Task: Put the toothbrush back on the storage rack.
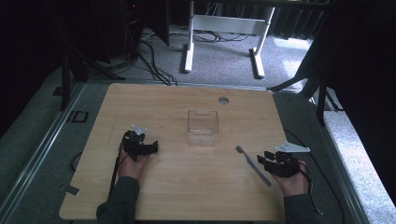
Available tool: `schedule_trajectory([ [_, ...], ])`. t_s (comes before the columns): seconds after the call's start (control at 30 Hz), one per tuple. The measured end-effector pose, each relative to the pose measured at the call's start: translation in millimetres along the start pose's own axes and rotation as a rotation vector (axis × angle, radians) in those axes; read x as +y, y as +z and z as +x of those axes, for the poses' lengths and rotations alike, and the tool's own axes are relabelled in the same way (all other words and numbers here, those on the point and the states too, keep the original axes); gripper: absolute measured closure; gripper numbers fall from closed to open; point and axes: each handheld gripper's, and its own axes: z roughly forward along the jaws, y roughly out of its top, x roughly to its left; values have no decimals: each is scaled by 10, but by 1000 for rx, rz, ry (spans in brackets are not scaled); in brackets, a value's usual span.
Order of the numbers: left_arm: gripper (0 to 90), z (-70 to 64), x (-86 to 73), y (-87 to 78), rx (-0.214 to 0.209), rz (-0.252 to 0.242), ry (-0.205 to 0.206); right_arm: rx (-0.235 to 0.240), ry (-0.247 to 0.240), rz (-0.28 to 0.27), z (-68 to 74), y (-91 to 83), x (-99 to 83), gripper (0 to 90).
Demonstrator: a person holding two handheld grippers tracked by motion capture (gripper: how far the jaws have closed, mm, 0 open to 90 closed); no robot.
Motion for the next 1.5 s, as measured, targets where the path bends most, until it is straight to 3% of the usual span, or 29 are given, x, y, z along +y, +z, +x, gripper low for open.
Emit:
schedule_trajectory([
  [0.4, 139, -1, 0, 0, 1, 0, -1, 8, -53, 48, 27, 9, 99, 531],
  [0.97, 139, -2, -1, -1, 2, 0, -1, 23, -51, 80, 12, 16, 178, 517],
  [1.5, 139, -2, -1, -1, 2, 0, -1, 18, -66, 177, 26, 84, 261, 546],
])
